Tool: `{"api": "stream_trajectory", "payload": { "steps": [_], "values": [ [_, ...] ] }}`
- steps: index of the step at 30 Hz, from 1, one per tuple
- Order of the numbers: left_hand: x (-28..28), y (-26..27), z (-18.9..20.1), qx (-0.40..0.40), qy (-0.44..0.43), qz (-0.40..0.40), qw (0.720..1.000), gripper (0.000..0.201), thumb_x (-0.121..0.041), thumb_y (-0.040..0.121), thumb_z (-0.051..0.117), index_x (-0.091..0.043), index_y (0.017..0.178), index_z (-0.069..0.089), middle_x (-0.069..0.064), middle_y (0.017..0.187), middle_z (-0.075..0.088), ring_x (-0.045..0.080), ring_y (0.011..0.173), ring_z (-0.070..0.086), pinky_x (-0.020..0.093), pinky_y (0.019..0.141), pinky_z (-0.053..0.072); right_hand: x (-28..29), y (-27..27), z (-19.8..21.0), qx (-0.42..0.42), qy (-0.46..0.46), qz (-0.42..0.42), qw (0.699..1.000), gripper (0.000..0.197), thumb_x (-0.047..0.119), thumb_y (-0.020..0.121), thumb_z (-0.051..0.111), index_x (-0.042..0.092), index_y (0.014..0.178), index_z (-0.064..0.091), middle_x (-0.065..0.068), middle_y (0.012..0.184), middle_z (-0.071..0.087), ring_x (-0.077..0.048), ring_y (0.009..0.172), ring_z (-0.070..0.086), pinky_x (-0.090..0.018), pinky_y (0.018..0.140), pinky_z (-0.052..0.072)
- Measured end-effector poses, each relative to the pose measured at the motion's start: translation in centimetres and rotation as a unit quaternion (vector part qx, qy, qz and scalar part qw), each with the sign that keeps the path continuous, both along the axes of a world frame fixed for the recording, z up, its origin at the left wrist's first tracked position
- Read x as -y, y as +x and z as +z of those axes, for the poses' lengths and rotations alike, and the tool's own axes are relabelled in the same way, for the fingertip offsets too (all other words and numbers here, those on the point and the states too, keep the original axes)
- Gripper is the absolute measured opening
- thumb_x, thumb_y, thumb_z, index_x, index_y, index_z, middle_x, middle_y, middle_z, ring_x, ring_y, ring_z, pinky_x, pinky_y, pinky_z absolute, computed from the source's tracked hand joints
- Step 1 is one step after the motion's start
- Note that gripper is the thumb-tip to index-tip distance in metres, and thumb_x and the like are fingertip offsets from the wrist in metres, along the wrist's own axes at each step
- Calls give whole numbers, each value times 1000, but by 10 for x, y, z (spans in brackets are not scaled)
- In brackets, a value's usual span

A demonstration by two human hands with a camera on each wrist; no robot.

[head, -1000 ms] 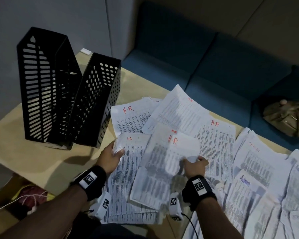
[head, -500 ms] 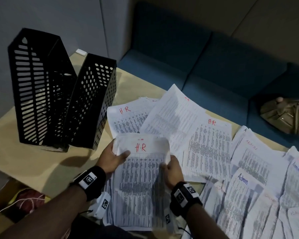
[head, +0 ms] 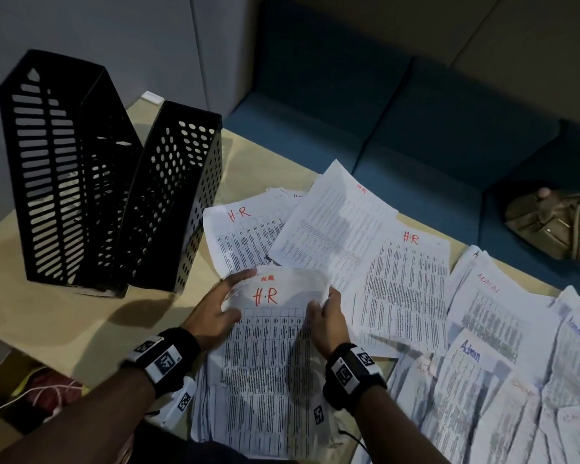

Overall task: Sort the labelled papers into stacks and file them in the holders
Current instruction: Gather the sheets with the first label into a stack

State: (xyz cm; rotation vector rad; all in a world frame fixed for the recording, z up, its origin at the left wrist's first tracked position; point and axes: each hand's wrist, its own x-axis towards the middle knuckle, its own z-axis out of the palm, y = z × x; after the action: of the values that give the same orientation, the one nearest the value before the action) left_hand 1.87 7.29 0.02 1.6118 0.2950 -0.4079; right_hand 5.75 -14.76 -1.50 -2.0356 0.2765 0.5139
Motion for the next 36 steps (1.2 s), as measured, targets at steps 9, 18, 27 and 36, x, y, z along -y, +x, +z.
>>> {"api": "stream_trajectory", "payload": {
  "steps": [9,18,27,36],
  "values": [
    [-14,-5,-22,5,37,84,996,65,-6,94,51,-49,138,31,-8,153,33,18,141,31,42,113,29,26,71,-15,5,-219,-234,947,64,40,82,69,4,128,43,-17,133,44,-34,126,38,-40,104,29],
    [-12,-24,-48,-81,7,128,988,43,-36,88,56,-62,119,44,-18,137,48,12,131,42,36,112,28,35,95,-12,-113,-147,-213,959,55,18,84,66,1,131,41,-19,122,58,-35,108,60,-33,84,51],
    [-11,-21,-49,-109,21,141,984,50,-18,98,50,-36,143,38,-9,134,52,18,128,44,38,110,30,135,90,29,-45,-233,-175,955,32,16,90,51,-1,117,53,-24,105,61,-40,96,62,-37,80,48],
    [-7,-19,-40,-101,60,117,986,48,-18,100,46,-30,146,36,-5,134,50,20,127,44,38,107,31,167,74,4,-137,-331,-169,918,74,10,63,78,-8,126,44,-24,126,49,-42,111,53,-46,88,51]
  ]
}}
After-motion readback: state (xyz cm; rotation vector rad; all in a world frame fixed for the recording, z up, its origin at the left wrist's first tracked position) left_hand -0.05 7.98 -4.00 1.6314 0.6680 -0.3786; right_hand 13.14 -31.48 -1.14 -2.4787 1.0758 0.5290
